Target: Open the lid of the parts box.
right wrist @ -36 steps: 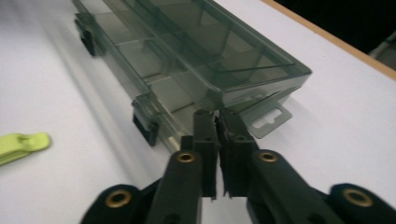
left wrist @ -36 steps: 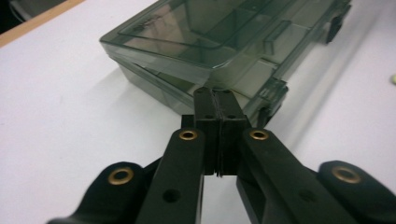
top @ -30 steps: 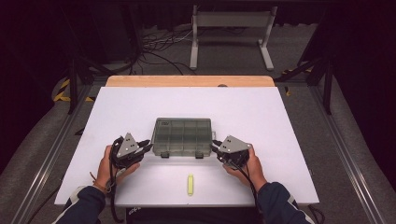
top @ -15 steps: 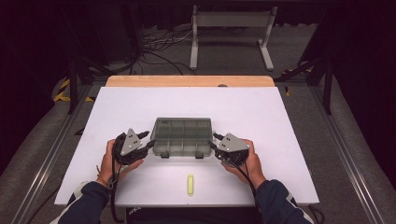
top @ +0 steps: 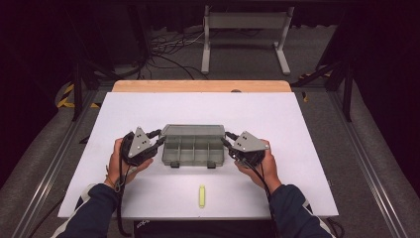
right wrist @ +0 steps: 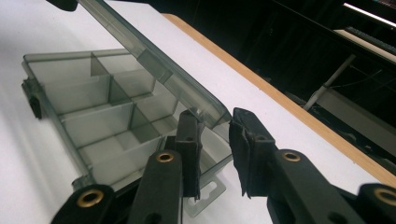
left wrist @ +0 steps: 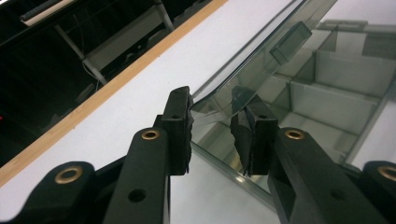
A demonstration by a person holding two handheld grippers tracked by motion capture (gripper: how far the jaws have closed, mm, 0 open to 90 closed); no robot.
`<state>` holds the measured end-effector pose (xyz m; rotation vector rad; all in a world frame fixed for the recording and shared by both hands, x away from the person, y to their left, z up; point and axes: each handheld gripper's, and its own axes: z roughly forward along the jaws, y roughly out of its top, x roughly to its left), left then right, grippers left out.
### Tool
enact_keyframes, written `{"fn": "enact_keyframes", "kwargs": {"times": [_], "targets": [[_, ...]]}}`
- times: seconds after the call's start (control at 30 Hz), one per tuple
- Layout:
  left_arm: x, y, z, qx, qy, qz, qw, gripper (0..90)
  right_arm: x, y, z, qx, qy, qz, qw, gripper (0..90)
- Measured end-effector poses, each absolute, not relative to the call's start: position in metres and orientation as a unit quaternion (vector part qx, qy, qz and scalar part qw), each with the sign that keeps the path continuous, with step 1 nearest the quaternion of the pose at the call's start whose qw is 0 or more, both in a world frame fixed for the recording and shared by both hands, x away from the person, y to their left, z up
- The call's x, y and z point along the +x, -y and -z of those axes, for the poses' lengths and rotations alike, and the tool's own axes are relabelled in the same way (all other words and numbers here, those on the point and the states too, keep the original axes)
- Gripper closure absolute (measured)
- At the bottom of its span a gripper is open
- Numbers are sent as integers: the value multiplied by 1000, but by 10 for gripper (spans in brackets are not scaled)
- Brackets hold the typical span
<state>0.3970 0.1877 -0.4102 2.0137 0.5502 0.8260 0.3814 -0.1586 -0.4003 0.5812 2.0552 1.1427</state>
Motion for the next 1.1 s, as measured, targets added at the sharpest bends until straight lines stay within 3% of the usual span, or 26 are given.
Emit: {"fn": "enact_keyframes", "kwargs": {"times": [0.53,1.1], "targets": [[427,-181,403,788,-248,-334,455,712,408,158,385,267,-762,-481,342,755],[448,-182,412,776,-277,-315,471,724,431,155,401,308,-736,-496,344,779]]}}
